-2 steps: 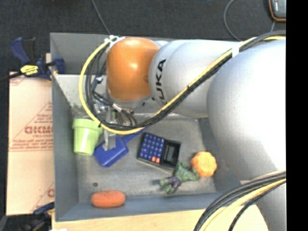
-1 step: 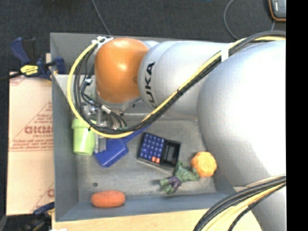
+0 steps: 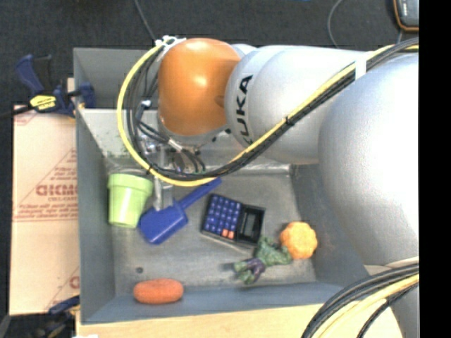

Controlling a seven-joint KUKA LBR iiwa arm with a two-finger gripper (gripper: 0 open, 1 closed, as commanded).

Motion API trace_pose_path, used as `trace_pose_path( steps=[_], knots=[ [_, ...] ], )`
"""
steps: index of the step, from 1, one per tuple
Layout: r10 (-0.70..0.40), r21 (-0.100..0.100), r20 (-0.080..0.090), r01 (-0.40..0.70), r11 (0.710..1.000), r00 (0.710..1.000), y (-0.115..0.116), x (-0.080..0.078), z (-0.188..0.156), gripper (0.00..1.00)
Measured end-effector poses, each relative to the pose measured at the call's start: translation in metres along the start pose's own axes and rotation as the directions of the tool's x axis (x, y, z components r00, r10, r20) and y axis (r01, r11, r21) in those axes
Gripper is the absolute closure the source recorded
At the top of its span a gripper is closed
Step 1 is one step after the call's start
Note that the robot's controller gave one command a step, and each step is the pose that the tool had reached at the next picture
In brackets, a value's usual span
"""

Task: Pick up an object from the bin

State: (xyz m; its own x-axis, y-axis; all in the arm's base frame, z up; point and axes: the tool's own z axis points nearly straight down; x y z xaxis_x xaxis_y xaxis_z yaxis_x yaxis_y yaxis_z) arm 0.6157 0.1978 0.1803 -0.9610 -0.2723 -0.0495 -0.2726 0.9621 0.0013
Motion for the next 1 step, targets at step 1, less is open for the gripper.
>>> trace_pose_path(
  steps=[1],
  knots=[
    [-0.224, -0.008, 0.009, 0.224, 0.975, 0.975, 0.031, 0.0377, 0.0875, 0.0]
  ],
)
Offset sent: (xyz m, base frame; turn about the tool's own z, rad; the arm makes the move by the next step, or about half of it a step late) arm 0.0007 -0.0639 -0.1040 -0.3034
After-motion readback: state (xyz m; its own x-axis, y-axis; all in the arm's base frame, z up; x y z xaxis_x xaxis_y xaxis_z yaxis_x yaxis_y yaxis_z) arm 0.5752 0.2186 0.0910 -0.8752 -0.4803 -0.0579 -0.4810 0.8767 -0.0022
